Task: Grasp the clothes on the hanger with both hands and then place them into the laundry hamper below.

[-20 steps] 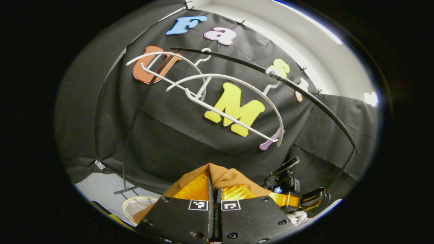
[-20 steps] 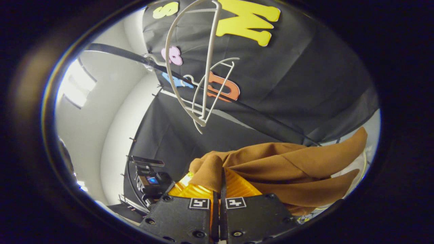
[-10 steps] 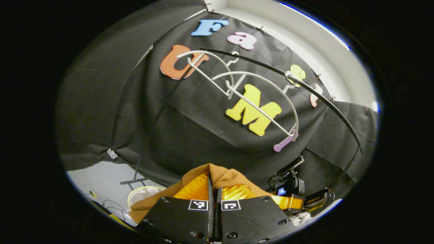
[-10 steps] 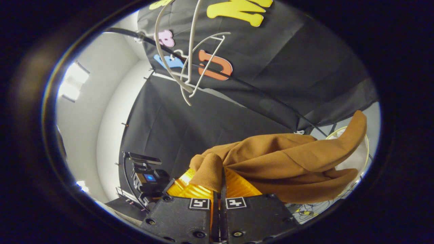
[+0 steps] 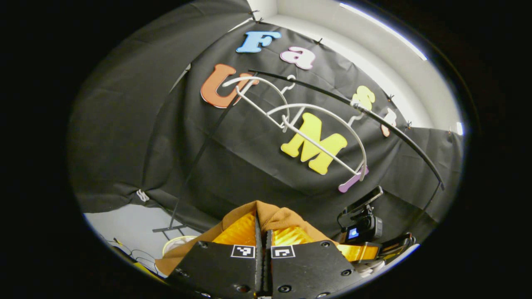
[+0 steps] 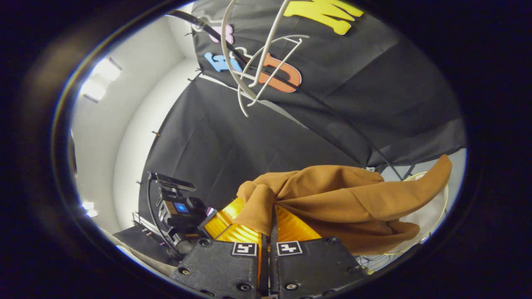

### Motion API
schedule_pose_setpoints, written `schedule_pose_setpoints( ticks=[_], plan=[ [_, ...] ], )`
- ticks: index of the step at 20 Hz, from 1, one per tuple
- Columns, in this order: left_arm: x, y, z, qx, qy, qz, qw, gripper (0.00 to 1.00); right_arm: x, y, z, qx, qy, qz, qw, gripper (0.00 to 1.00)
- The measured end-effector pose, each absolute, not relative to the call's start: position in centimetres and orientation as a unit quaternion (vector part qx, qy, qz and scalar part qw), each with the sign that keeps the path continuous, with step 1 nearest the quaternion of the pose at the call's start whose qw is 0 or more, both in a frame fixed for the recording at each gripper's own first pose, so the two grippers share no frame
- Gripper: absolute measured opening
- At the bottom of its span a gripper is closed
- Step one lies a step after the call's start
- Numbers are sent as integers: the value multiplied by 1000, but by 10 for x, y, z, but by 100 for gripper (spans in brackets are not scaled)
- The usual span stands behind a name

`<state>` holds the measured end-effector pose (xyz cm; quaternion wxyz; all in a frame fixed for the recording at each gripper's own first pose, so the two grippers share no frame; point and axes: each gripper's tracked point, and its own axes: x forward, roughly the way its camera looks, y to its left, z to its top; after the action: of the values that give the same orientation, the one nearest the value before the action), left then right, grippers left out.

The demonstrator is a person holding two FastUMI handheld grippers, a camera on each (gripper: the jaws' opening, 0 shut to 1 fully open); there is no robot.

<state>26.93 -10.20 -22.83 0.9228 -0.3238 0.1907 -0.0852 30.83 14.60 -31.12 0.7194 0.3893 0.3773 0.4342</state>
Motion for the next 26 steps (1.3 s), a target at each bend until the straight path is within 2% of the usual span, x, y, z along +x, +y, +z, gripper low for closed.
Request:
schedule_pose_setpoints(
  ticks=[4,5,6,10,14,19,23,24,25,26],
  plan=[
    [271,-128,-286,-334,250,-97,904,0,320,121,-363,367,398,370,755,4],
    [269,-135,-305,-340,270,-97,895,6,326,116,-377,368,405,349,761,4],
    [272,-140,-323,-342,288,-98,889,0,333,114,-392,369,417,327,763,5],
    [260,-157,-397,-325,379,-70,864,0,344,87,-457,334,467,235,784,5],
    [224,-165,-456,-283,493,-30,822,0,326,49,-521,270,549,147,777,5],
    [196,-173,-483,-252,542,-27,801,0,318,47,-529,197,585,120,777,5],
    [188,-159,-487,-208,554,-20,806,0,318,40,-533,154,585,109,789,7],
    [188,-155,-491,-193,558,-14,807,0,319,43,-534,152,575,111,796,10],
    [186,-149,-490,-181,559,-4,809,2,317,43,-534,140,564,106,807,29],
    [188,-146,-487,-175,555,-2,813,27,319,39,-528,116,546,102,823,47]
  ],
)
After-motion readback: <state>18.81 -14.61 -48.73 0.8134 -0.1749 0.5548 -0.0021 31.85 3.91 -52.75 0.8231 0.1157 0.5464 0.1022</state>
